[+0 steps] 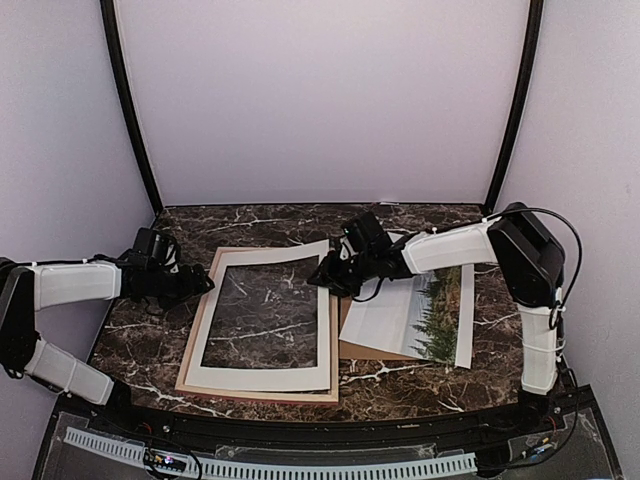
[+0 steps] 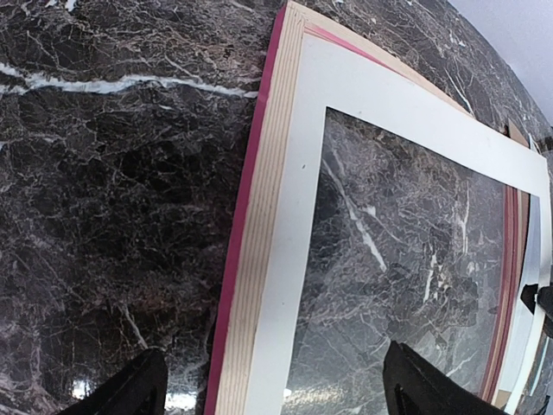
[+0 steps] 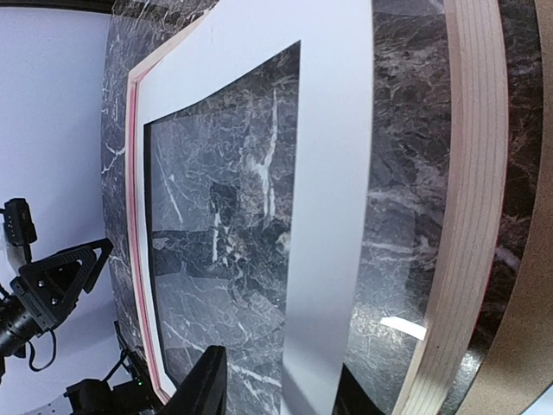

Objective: Put the photo into the frame
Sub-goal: Place the mat board on the glass panel.

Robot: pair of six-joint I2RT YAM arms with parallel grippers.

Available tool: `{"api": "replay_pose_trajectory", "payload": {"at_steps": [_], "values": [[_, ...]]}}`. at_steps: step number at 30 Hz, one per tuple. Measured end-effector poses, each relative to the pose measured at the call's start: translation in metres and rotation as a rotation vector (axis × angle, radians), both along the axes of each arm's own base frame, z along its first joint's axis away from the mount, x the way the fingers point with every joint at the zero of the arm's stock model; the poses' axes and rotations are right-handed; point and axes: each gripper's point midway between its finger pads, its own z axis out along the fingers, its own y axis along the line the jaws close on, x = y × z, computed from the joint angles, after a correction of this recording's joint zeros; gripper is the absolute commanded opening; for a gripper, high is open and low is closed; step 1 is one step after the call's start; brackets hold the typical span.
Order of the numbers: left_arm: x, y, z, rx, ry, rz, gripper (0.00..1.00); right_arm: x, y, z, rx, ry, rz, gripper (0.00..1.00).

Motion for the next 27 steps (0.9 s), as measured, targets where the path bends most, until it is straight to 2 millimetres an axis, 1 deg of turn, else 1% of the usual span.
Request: {"api": "replay_pose_trajectory", "payload": {"at_steps": [3,6,15,17,20,23,25,27], "values": [[0.000,0.000,0.000,0.001,-0.001,0.000,0.89,0.000,-0.002,-0.001,-0.021,-0.007,0.003,0.47],[0.001,0.001,0.001,0.006,-0.003,-0.002,0.89,0.000,-0.006,-0.004,-0.056,-0.013,0.001,0.52],[0.001,0.002,0.002,0.022,-0.006,-0.009,0.89,0.000,-0.021,-0.011,-0.155,-0.037,-0.010,0.59],[0.001,0.002,0.002,0.024,-0.007,-0.014,0.89,0.000,-0.026,-0.009,-0.178,-0.047,-0.015,0.61],[0.002,-0.001,0.005,0.017,-0.016,-0.027,0.89,0.003,-0.032,0.004,-0.202,-0.089,-0.024,0.63],[0.003,-0.006,0.013,-0.002,-0.042,-0.043,0.89,0.005,-0.037,0.019,-0.214,-0.136,-0.027,0.63],[0.004,-0.011,0.020,-0.015,-0.068,-0.059,0.89,0.006,-0.039,0.022,-0.221,-0.152,-0.022,0.63],[0.004,-0.017,0.027,-0.026,-0.094,-0.077,0.89,0.005,-0.040,0.020,-0.233,-0.158,-0.011,0.63]]}}
